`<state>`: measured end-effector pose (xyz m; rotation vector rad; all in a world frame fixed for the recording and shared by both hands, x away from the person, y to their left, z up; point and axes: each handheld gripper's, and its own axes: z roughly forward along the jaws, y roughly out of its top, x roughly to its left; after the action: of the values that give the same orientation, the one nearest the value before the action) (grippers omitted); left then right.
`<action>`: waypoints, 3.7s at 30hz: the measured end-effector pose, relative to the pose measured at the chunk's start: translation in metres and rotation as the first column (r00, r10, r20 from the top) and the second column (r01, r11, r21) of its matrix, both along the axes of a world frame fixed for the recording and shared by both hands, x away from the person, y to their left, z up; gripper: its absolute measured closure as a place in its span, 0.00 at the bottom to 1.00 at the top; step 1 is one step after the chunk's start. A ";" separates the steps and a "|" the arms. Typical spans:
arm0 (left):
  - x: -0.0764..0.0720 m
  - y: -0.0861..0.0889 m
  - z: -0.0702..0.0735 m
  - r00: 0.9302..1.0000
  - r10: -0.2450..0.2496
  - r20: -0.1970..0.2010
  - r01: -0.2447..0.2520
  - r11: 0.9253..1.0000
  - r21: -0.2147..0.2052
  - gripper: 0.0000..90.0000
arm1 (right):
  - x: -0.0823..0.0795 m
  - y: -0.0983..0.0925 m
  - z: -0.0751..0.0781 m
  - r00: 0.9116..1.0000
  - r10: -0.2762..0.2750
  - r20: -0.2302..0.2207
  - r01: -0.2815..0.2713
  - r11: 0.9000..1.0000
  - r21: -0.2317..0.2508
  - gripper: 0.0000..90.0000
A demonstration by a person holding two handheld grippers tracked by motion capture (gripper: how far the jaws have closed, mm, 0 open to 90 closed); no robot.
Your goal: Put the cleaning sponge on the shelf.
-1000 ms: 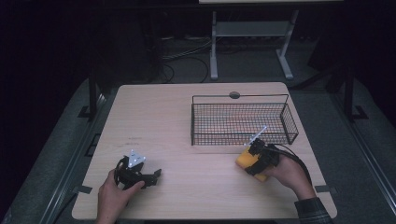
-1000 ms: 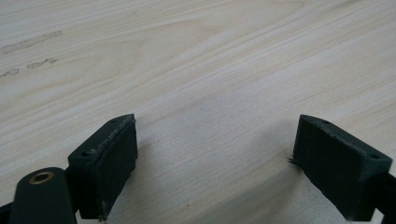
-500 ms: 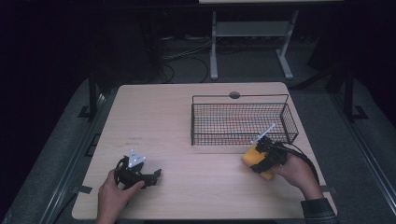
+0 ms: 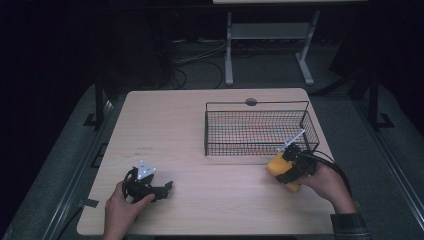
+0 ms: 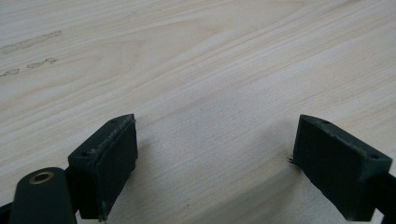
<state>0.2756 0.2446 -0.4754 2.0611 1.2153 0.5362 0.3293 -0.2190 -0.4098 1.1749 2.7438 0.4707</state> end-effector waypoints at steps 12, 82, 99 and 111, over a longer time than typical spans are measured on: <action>0.000 0.000 0.000 1.000 0.000 0.000 0.000 1.000 0.000 0.14 | 0.000 -0.008 0.011 1.000 0.002 0.006 -0.002 1.000 -0.007 0.25; 0.000 0.000 0.000 1.000 0.000 0.000 0.000 1.000 0.000 0.14 | 0.095 -0.046 0.080 0.975 -0.201 0.093 0.200 0.980 0.014 0.25; 0.000 0.000 0.000 1.000 0.000 -0.001 0.000 1.000 0.000 0.14 | 0.127 -0.038 0.057 0.959 -0.272 0.077 0.272 0.962 0.004 0.25; 0.000 0.000 0.000 1.000 0.001 0.000 -0.001 1.000 0.000 0.14 | 0.141 -0.042 0.032 0.947 -0.316 0.049 0.316 0.949 0.016 0.24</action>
<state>0.2755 0.2446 -0.4754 2.0606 1.2161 0.5361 0.4704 -0.2609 -0.3779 1.5449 2.4456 0.4641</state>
